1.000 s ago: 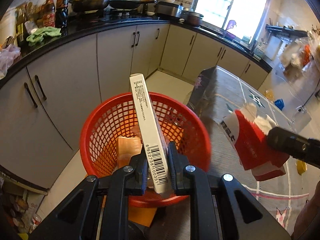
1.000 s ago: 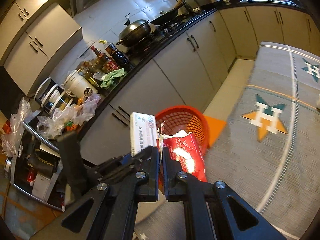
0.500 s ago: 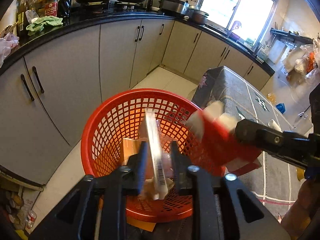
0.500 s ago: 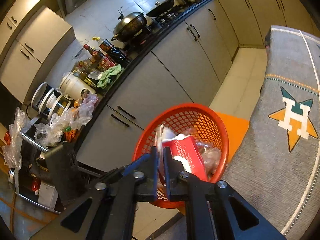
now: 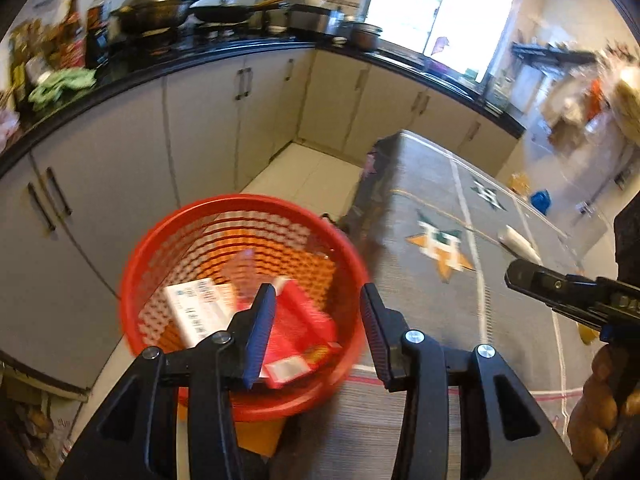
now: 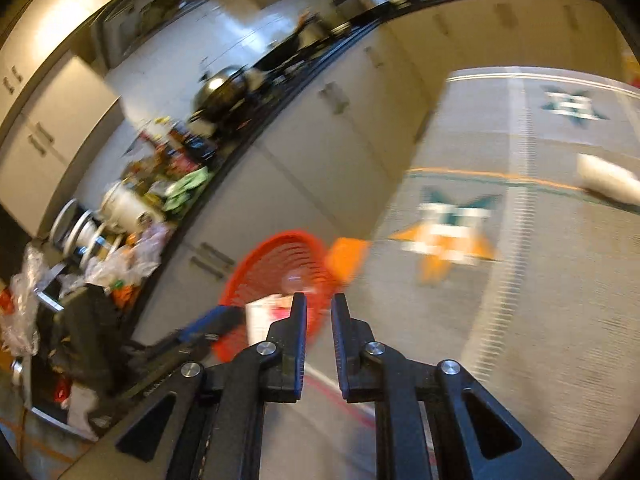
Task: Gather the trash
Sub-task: 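Move both open tools back over the table toward the remaining trash, then grasp the white bottle with the left tool while the right tool grasps the yellow square lid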
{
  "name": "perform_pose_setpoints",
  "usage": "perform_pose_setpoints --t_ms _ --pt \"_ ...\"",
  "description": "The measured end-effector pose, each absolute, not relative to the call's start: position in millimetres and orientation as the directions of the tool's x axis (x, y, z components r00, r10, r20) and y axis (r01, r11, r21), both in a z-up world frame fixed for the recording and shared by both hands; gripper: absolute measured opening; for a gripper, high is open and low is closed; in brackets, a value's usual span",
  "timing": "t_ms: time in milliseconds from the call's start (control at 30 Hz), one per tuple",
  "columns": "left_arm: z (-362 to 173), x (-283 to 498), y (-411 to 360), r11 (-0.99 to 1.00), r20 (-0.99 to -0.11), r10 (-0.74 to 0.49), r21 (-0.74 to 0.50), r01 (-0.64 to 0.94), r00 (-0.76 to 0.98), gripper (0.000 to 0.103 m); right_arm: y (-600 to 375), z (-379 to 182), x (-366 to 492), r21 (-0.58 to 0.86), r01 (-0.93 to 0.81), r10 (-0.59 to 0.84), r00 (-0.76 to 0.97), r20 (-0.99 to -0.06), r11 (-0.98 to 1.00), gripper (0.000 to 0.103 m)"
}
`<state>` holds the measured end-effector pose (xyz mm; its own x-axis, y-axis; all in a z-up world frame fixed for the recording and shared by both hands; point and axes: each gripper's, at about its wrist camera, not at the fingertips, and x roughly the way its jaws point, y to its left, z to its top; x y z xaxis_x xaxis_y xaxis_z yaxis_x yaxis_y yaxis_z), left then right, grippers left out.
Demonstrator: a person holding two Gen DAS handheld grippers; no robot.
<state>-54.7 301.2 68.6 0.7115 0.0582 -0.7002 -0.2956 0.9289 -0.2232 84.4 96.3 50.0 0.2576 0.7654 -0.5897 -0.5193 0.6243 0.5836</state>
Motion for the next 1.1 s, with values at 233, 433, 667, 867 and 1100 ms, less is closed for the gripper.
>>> perform_pose_setpoints --t_ms 233,433,667,867,1100 --pt "82 -21 219 0.972 -0.710 -0.017 -0.177 -0.155 0.704 0.043 -67 53 95 0.546 -0.324 0.632 0.480 -0.608 0.772 0.018" --pt "90 36 133 0.989 -0.735 -0.080 -0.145 -0.041 0.673 0.045 -200 67 93 0.430 -0.050 0.345 0.684 -0.643 0.902 0.018" --pt "74 119 64 0.989 -0.772 -0.109 -0.148 -0.010 0.627 0.050 -273 37 105 0.376 0.147 0.186 0.675 -0.715 0.915 0.018" --pt "63 181 52 0.979 -0.746 -0.110 -0.195 -0.058 0.657 0.051 -288 20 111 0.455 0.131 0.266 0.659 -0.704 0.881 0.018" --pt "28 244 51 0.976 -0.805 -0.084 -0.184 -0.112 0.587 0.051 -293 1 112 0.503 0.140 0.315 0.631 -0.709 0.853 0.018"
